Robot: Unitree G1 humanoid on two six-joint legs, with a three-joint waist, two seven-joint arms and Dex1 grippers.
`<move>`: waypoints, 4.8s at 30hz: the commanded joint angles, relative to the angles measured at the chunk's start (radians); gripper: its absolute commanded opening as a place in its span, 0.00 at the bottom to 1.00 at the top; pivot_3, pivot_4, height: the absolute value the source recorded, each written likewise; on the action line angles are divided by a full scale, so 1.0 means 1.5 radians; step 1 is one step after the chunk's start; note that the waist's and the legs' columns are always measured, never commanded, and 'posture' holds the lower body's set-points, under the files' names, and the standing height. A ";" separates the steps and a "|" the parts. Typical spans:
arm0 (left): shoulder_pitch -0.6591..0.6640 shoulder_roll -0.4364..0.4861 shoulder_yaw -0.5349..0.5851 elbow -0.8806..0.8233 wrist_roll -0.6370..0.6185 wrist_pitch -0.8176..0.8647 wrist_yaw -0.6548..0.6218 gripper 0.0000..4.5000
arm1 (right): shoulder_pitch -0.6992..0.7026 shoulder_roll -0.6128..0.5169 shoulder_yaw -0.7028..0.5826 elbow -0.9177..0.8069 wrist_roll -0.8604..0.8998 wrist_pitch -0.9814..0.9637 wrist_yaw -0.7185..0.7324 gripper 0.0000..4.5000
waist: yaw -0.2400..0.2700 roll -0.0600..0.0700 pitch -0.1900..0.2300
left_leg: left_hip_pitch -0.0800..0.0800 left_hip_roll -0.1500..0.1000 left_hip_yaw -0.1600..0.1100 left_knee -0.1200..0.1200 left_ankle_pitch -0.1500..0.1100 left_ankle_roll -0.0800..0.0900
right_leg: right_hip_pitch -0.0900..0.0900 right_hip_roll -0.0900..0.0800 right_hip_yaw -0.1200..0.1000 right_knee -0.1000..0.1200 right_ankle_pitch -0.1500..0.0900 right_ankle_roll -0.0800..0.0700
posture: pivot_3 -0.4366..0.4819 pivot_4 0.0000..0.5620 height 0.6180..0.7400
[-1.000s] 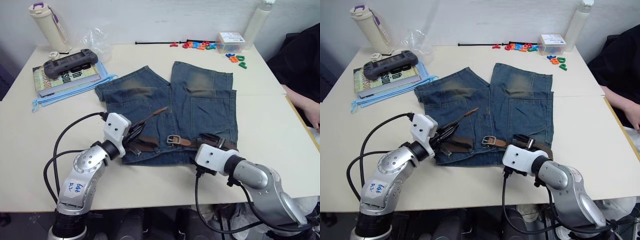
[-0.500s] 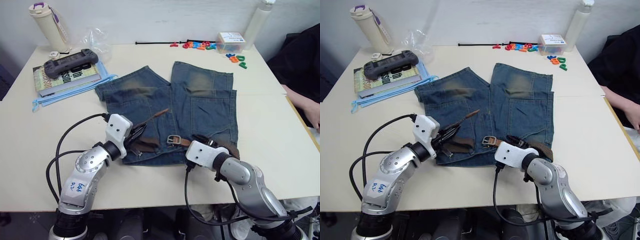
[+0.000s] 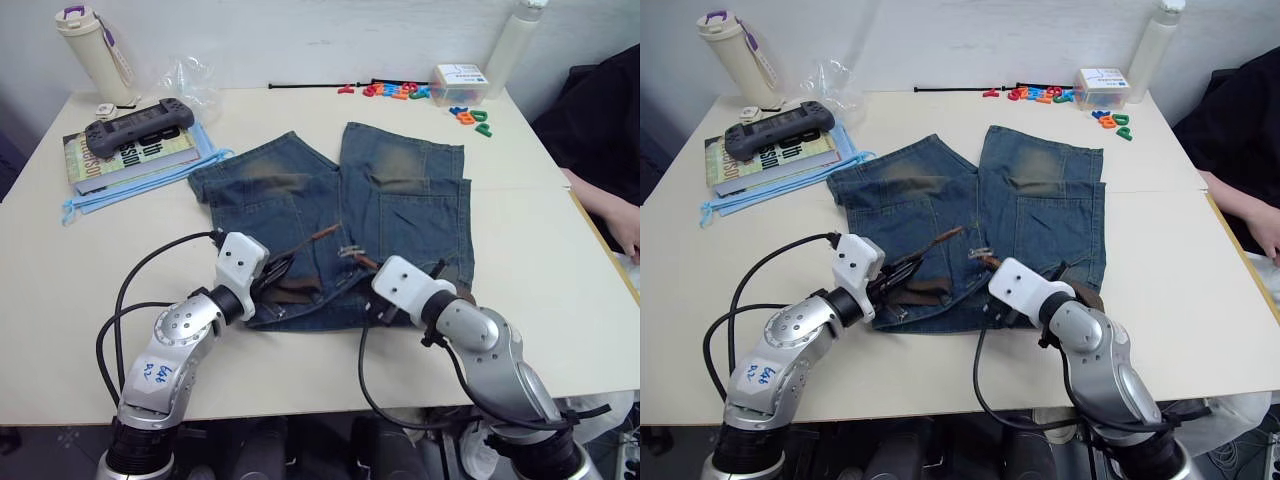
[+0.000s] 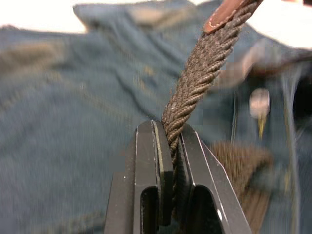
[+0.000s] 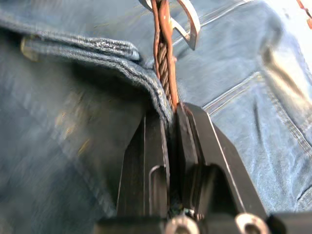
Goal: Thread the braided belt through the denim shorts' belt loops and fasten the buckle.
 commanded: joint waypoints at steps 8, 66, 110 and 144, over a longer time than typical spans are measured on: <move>-0.020 -0.001 -0.011 0.019 -0.038 0.158 0.002 0.00 | -0.034 0.084 -0.005 -0.075 0.045 0.200 -0.036 0.00 | -0.001 0.000 0.000 | 0.000 0.000 0.000 0.000 0.000 0.000 | -0.001 0.000 0.000 0.000 0.000 0.000 | 0.48 0.27 0.81; -0.138 -0.152 -0.082 0.079 -0.033 0.238 0.075 0.00 | -0.113 -0.033 0.119 -0.089 0.193 0.279 -0.142 0.00 | 0.006 0.000 0.000 | -0.003 -0.001 0.002 -0.001 0.000 0.000 | -0.004 -0.001 0.002 0.001 0.000 0.000 | 0.48 0.27 0.81; -0.228 -0.011 -0.134 -0.026 -0.009 0.328 0.074 0.00 | -0.130 -0.132 0.273 0.001 0.014 0.147 -0.122 0.00 | 0.000 -0.001 0.000 | -0.004 0.000 0.002 -0.001 0.001 -0.001 | -0.006 0.000 0.001 0.001 0.000 0.000 | 0.48 0.27 0.81; -0.099 0.051 -0.079 -0.080 -0.024 0.371 0.069 0.00 | -0.114 -0.048 0.229 0.005 -0.015 0.183 -0.133 0.00 | -0.003 -0.001 -0.001 | -0.004 0.001 0.002 -0.001 0.001 -0.003 | -0.006 0.001 0.003 0.001 0.000 -0.001 | 0.48 0.27 0.81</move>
